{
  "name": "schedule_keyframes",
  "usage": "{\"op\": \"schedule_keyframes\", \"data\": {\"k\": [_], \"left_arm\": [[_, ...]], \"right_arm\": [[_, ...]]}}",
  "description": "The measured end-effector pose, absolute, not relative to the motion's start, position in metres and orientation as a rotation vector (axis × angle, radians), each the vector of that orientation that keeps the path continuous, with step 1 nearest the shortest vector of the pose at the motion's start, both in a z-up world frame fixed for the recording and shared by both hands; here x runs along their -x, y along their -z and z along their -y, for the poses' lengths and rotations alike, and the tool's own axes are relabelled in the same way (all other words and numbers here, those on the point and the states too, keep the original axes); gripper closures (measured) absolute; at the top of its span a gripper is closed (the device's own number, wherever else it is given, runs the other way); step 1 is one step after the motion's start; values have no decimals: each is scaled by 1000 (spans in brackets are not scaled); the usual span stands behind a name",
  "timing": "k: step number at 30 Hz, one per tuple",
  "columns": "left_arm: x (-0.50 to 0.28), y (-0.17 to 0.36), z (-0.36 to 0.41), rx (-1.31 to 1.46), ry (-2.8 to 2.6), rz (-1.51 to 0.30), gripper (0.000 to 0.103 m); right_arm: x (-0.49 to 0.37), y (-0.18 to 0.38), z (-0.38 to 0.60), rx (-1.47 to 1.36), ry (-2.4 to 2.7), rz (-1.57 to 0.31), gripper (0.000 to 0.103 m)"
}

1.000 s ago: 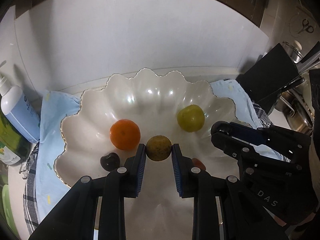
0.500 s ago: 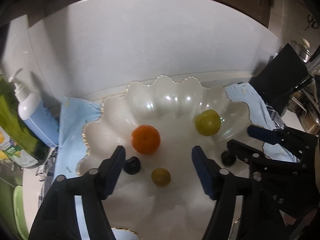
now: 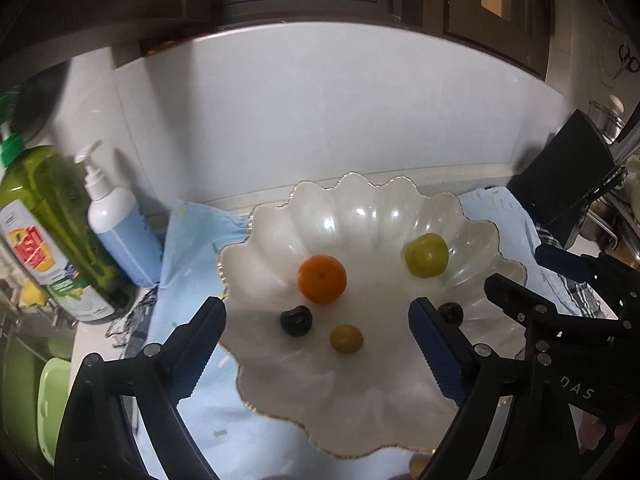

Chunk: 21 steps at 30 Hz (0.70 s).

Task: Organize fruits
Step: 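Withdraw both tools from the bowl toward the remaining fruits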

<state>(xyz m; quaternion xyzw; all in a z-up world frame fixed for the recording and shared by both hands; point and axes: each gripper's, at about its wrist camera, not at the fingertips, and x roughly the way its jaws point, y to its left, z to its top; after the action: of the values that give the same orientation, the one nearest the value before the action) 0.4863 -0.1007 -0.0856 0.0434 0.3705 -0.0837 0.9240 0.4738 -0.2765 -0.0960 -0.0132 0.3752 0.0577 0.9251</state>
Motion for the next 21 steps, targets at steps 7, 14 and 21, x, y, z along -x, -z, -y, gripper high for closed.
{"op": "schedule_keyframes", "data": {"k": [7,14,21], "left_arm": [[-456,70,88,-81,140,-714,6],[-427,50,78,-83,126,-653,4],[-397,30,69,-81,122,-599,3]], "right_arm": [[-449,80,272,45,-123,-715,32],[-422,61,264,56,-140,-657,32],[-395,43,257,48,-157,-596,32]]}}
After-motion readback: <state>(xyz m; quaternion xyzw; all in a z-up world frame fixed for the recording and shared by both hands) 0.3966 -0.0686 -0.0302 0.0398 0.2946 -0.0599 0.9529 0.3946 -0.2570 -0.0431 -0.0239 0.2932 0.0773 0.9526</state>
